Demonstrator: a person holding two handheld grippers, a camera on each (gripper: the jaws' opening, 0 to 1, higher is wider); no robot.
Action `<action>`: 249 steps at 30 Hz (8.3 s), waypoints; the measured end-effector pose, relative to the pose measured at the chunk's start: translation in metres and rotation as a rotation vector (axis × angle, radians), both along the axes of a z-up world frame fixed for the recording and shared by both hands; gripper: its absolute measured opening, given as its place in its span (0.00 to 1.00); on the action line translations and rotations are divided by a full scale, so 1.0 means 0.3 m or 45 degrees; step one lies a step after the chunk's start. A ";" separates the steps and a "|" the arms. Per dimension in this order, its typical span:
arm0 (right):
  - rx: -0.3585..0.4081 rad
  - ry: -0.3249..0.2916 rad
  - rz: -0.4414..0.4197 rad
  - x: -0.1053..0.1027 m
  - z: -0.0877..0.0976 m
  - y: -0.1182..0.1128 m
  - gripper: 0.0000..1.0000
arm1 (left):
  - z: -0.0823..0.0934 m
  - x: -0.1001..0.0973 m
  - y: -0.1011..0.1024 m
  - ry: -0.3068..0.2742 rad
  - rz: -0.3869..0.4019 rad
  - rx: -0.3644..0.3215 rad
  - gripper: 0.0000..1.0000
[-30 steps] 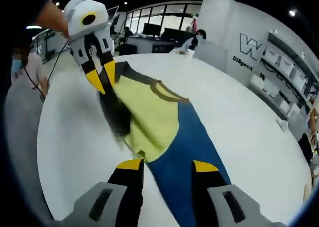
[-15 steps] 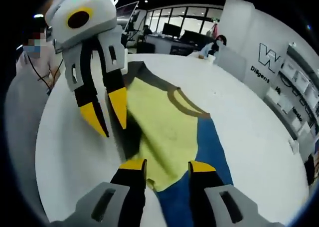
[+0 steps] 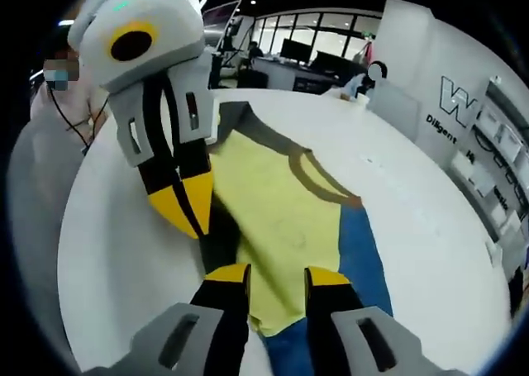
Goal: Fold the garment on the visible template until the final outline fits inside the template.
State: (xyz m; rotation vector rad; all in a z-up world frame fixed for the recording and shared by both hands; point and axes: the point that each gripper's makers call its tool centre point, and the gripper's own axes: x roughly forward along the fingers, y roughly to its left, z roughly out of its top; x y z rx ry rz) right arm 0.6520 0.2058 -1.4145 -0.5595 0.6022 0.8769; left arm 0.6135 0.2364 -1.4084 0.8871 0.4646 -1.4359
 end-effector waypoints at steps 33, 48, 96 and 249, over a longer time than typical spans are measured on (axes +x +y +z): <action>-0.033 0.013 -0.074 0.049 -0.005 -0.004 0.00 | 0.127 0.016 0.248 0.092 0.182 -0.063 0.08; -0.035 0.020 -0.121 0.064 -0.005 -0.014 0.00 | 0.213 0.030 0.482 0.117 0.353 -0.098 0.08; -0.073 0.028 -0.207 0.086 0.003 -0.073 0.00 | 0.351 0.284 1.271 -0.325 0.980 0.064 0.08; 0.232 -0.016 -0.243 -0.197 0.174 -0.069 0.26 | 0.225 0.001 1.364 -0.249 1.706 -0.406 0.07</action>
